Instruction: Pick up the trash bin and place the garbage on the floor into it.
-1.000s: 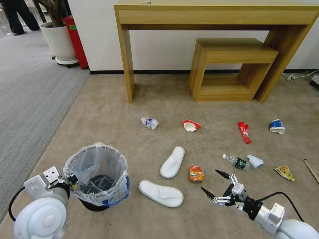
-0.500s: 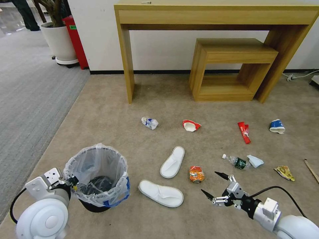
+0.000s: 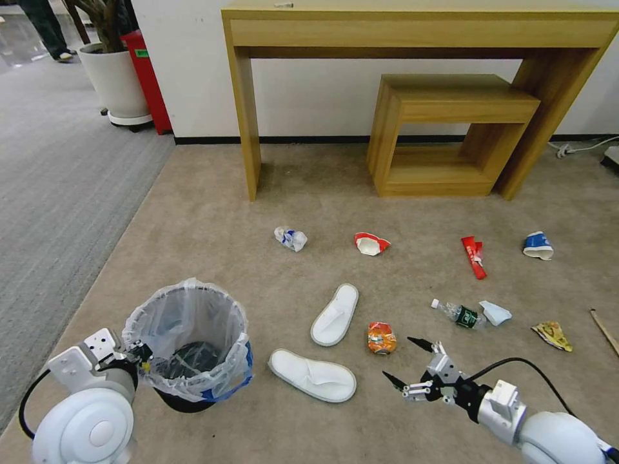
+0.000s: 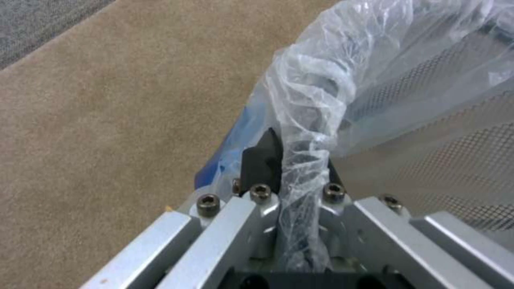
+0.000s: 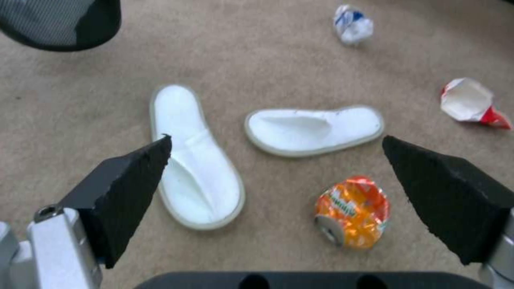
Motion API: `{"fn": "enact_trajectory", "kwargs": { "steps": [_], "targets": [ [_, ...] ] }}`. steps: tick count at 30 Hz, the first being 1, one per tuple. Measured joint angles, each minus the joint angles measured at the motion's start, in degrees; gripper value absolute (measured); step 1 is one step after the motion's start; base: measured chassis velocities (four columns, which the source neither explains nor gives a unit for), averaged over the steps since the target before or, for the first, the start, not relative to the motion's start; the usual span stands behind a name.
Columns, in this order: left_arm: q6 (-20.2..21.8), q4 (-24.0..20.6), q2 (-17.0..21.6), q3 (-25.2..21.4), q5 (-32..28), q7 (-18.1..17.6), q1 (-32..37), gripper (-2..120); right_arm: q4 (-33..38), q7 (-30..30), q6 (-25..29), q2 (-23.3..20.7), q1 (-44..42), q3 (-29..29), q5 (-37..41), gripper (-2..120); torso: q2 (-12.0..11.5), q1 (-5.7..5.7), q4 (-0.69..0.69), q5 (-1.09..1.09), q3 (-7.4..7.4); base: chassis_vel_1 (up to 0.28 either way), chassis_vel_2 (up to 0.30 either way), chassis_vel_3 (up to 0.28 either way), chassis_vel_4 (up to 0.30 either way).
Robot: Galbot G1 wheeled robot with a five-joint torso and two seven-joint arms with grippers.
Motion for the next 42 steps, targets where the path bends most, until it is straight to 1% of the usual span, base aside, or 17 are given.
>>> {"fn": "enact_trajectory", "kwargs": {
  "steps": [5,12,19,24,36,42],
  "targets": [
    [-0.04,0.41,-0.61,0.08,0.57,0.15,-0.31,1,-1.51,0.3,0.0,-1.06,0.89,-2.57,0.12,100,0.0,0.0,0.0,0.0,0.0,0.0,0.0,0.0,0.0],
    [-0.08,0.63,-1.21,0.4,1.43,0.52,-0.45,1,-2.21,1.06,-0.08,-2.53,1.56,-4.09,0.58,100,0.0,0.0,0.0,-0.01,0.0,0.0,0.0,0.0,0.0],
    [-0.16,0.61,-1.67,0.51,2.5,1.08,-0.26,1,-3.37,1.27,-0.1,-2.64,2.44,-5.19,0.72,100,0.0,0.0,0.0,0.0,0.0,0.0,0.0,0.0,0.0],
    [-0.2,0.4,-1.68,0.38,2.63,1.16,-0.18,1,-4.5,1.16,0.11,-2.15,3.29,-6.16,0.69,100,0.0,0.0,0.0,0.0,0.0,0.0,0.0,0.0,0.0],
    [-0.29,0.95,-2.0,0.37,3.14,1.31,-0.52,1,-8.68,1.01,1.13,-0.14,9.71,-13.46,0.97,98,0.0,0.0,0.0,0.0,0.0,0.0,0.0,0.0,0.0],
    [-0.39,1.36,-2.0,0.48,3.31,1.41,-0.77,1,-9.8,0.98,1.36,0.48,11.67,-15.72,1.12,97,0.0,0.0,0.0,-0.01,0.0,0.0,0.0,0.0,0.0]
  ]
}}
